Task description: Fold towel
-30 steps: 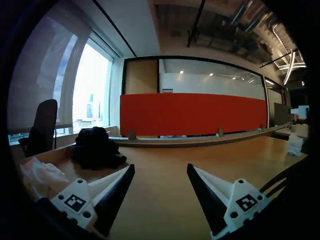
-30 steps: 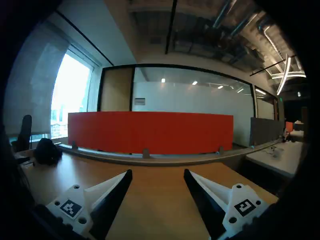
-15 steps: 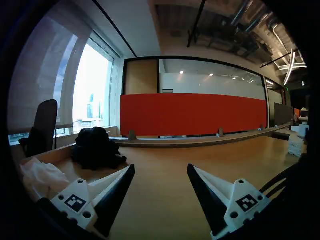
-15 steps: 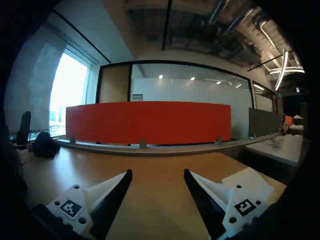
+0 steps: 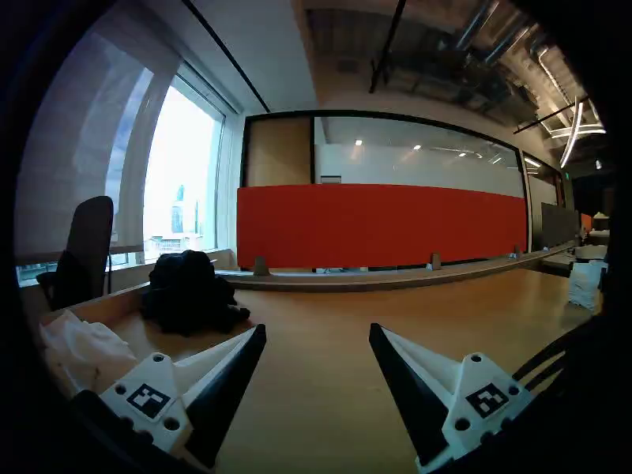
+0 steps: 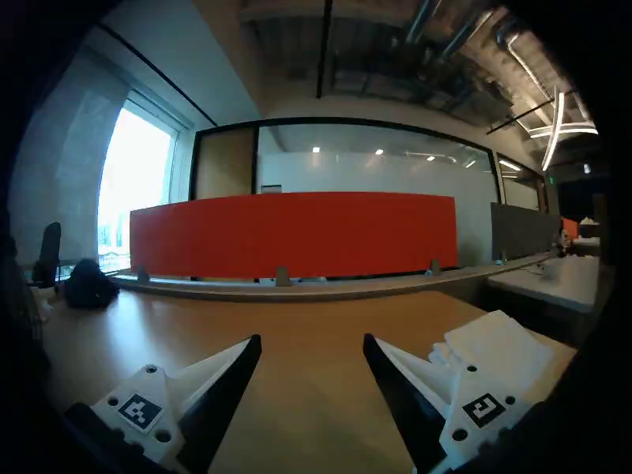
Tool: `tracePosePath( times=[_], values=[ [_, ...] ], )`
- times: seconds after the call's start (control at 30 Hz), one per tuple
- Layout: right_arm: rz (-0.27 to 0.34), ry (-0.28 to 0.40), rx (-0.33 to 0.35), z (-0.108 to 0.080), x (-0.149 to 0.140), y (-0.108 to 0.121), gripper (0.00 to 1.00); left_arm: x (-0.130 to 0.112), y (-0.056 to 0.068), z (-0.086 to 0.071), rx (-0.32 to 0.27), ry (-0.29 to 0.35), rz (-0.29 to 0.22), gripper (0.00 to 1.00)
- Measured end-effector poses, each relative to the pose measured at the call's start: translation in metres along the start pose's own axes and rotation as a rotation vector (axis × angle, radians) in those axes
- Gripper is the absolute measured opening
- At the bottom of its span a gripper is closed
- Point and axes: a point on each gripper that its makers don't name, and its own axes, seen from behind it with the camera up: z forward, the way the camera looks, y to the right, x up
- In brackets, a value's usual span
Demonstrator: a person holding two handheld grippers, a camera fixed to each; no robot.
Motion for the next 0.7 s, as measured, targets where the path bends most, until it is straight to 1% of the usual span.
tracePosePath(
  times=[0.4, 0.7],
  values=[
    [-0.025, 0.011, 0.011, -0.0067, 0.0012, -0.0088, 1.00, -0.0003, 0.0001, -0.0001, 0.000, 0.000, 0.000, 0.97],
    [-0.024, 0.010, 0.014, -0.0063, 0.0000, -0.0102, 1.00, -0.0007, 0.0001, 0.0005, 0.000, 0.000, 0.000, 0.97]
  ],
)
